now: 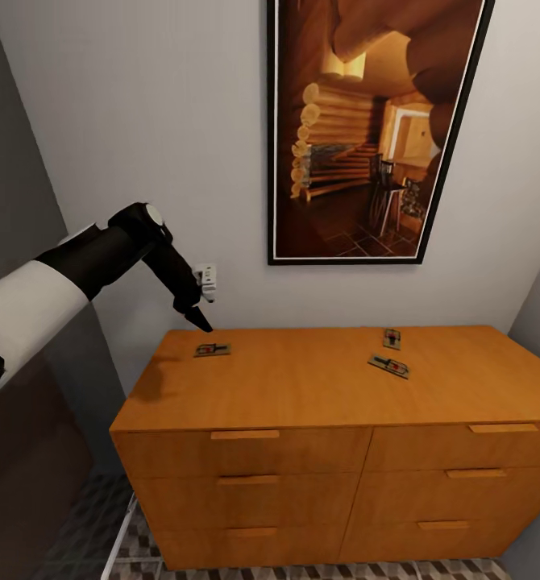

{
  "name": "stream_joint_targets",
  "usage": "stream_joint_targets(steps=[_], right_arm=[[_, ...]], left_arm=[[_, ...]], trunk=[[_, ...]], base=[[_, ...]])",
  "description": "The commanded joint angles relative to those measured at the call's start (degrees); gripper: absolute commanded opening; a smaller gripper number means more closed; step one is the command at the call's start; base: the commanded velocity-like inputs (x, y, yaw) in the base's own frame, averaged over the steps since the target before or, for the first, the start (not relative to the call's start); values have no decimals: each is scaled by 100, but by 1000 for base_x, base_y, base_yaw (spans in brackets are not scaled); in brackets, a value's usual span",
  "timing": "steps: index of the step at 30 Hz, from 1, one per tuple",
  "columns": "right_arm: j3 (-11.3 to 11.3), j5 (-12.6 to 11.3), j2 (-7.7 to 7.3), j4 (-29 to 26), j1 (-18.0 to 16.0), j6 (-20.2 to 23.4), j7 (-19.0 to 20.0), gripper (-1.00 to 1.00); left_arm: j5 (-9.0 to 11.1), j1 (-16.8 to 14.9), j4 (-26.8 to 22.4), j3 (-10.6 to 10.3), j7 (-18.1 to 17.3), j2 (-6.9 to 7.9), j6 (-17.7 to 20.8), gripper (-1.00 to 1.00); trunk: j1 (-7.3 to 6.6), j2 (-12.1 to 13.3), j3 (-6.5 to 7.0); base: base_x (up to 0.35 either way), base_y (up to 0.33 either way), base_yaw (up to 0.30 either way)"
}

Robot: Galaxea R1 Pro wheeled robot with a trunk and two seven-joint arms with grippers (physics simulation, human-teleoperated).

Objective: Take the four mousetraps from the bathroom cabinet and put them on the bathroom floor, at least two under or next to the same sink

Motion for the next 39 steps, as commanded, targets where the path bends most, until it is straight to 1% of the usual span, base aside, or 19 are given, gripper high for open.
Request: stream_joint_targets(steps=[1, 4, 6, 8, 12, 25, 29, 34, 39], right_arm=[[-20, 47, 0, 4, -5, -15, -26, -100], [-23, 45, 0, 5, -5, -15, -27, -100], [-20, 46, 0, 4, -5, -15, -27, -100], [-18, 45, 0, 4, -5, -15, -26, -100], [-23, 45, 0, 3, -5, -15, -29, -100], [-19, 40, 0, 3, -5, -15, -32, -100], [-23, 40, 0, 7, -5, -15, -28, -100], [-17, 41, -1, 4, -5, -15, -29, -100], [-21, 40, -2, 4, -5, -15, -32, -100]], left_arm=[[-28, -7, 69, -10, -32, 14, 57, 100], [-63, -6, 239, -32, -32, 32, 53, 100], [-166, -3, 390, -110, -32, 40, 53, 100], [-223, -1, 460, -160, -32, 43, 53, 100], [-281, 0, 619, -211, -32, 40, 51, 100], [-337, 1, 676, -213, -32, 37, 58, 100], [-437, 1, 677, -208, -32, 37, 59, 100], [-611, 1, 701, -202, -32, 40, 59, 100], [-629, 1, 706, -203, -32, 38, 59, 100]], trunk=[[0, -3, -6], [0, -3, -6], [0, -3, -6], [0, -3, -6], [0, -3, -6], [0, -3, -6], [0, -3, -6], [0, -3, -6], [0, -3, -6]], base=[[5, 0, 0], [3, 0, 0], [1, 0, 0], [0, 0, 0], [0, 0, 0], [0, 0, 0], [0, 0, 0], [0, 0, 0], [0, 0, 0]])
